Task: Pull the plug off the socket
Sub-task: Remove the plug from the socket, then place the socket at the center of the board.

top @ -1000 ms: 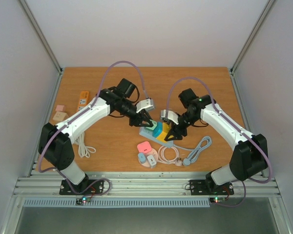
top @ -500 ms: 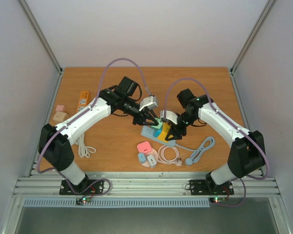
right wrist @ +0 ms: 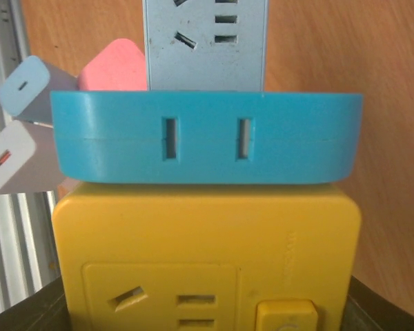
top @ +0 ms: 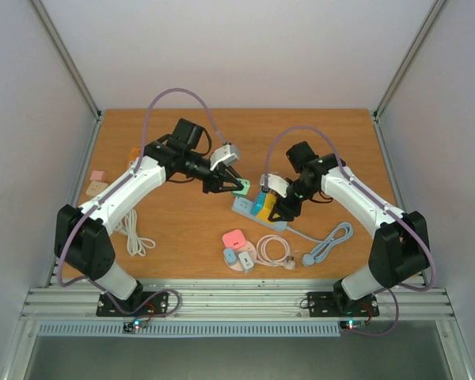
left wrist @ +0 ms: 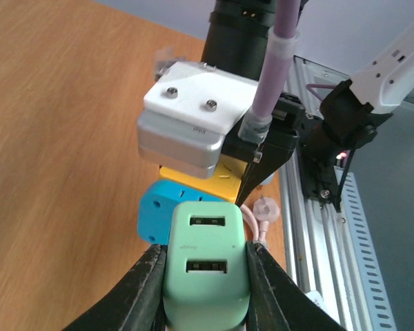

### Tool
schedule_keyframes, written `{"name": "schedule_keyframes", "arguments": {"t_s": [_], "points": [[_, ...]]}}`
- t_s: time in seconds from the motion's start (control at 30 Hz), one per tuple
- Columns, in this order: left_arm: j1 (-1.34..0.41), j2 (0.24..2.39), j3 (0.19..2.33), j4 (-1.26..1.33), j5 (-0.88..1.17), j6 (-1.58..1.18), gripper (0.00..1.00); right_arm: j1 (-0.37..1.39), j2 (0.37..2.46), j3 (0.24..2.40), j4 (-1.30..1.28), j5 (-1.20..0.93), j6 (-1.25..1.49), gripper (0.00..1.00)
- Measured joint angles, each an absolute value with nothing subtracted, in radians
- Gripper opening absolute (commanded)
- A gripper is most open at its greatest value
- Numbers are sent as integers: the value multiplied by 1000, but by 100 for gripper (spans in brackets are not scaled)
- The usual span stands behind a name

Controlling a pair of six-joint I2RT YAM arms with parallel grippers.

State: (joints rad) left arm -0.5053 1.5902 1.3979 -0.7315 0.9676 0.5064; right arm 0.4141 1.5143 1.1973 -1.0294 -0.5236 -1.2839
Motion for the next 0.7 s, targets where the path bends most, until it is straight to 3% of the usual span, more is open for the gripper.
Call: {"name": "schedule_keyframes", "arguments": {"t_s": [0.7], "points": [[-492, 1637, 1328, -501, 616, 268, 0, 320, 1613, 1191, -857, -248, -1123, 2]]}}
